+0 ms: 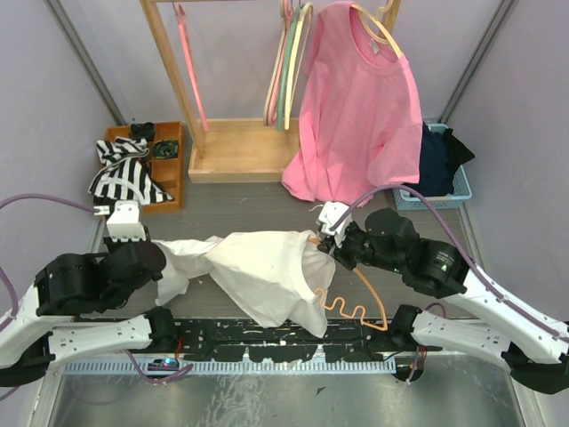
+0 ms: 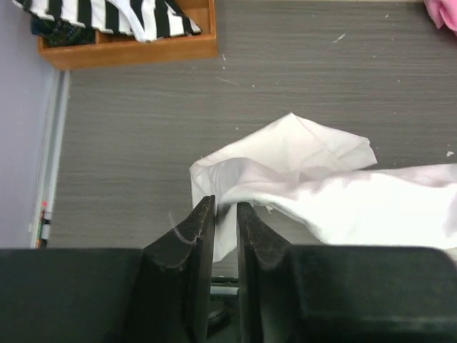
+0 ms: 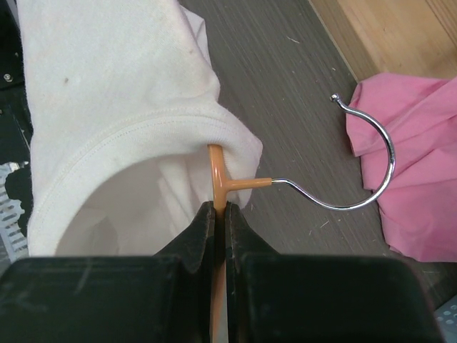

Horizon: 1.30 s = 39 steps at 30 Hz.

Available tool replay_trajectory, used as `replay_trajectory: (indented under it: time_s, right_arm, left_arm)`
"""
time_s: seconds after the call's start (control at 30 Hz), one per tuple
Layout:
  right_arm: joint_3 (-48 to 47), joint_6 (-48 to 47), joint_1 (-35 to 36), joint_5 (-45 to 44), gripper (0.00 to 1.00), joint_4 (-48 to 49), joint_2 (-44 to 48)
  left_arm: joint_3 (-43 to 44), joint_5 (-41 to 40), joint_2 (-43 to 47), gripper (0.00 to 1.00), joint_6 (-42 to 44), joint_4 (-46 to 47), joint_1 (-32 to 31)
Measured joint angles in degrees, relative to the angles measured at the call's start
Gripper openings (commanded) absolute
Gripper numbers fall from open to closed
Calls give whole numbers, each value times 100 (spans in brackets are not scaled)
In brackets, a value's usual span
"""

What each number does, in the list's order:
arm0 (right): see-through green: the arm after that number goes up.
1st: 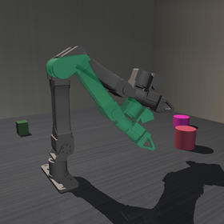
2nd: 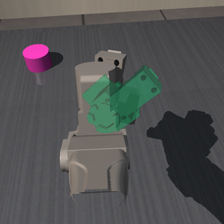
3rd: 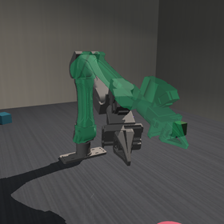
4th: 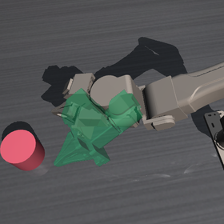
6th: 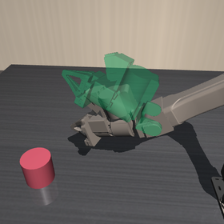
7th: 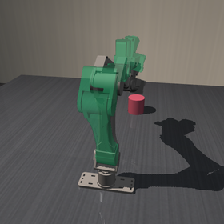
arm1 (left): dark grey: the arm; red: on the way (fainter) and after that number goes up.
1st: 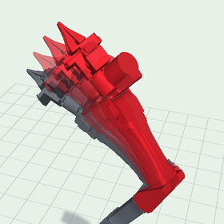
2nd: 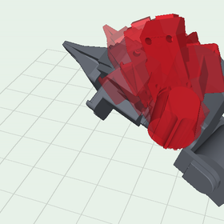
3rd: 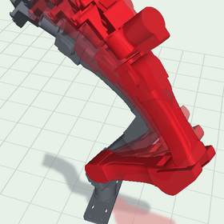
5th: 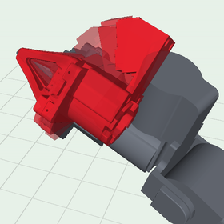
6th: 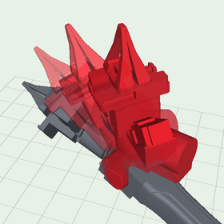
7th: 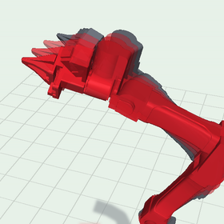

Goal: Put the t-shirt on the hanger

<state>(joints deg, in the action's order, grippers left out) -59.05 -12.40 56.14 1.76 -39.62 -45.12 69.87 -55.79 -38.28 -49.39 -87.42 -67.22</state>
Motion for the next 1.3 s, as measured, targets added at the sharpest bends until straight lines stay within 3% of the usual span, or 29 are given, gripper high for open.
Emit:
replay_trajectory:
  time_s: [0.13, 0.27, 0.37, 0.83, 1.1, 1.3]
  right_arm:
    - [0, 61, 0, 31, 1, 2, -162]
    - [0, 81, 0, 44, 1, 9, -339]
    - [-24, 81, 0, 20, 1, 9, -518]
    - [-640, 229, 0, -837, 1, 61, -1644]
    - [-992, 780, 0, -1207, 1, 262, -2326]
    - [-1237, 1200, 2, -1266, 1, 518, -2730]
  left_arm:
    - [-85, 179, 94, 55, -251, -127, 0]
    - [-22, 271, 151, 68, -326, -138, 0]
    - [249, 328, -20, 71, -273, -144, 0]
    - [837, 1095, -614, 72, 153, 160, 0]
    - [-105, 2048, -586, 63, 223, 1416, 0]
    - [-444, 2420, -986, 61, 299, 2852, 0]
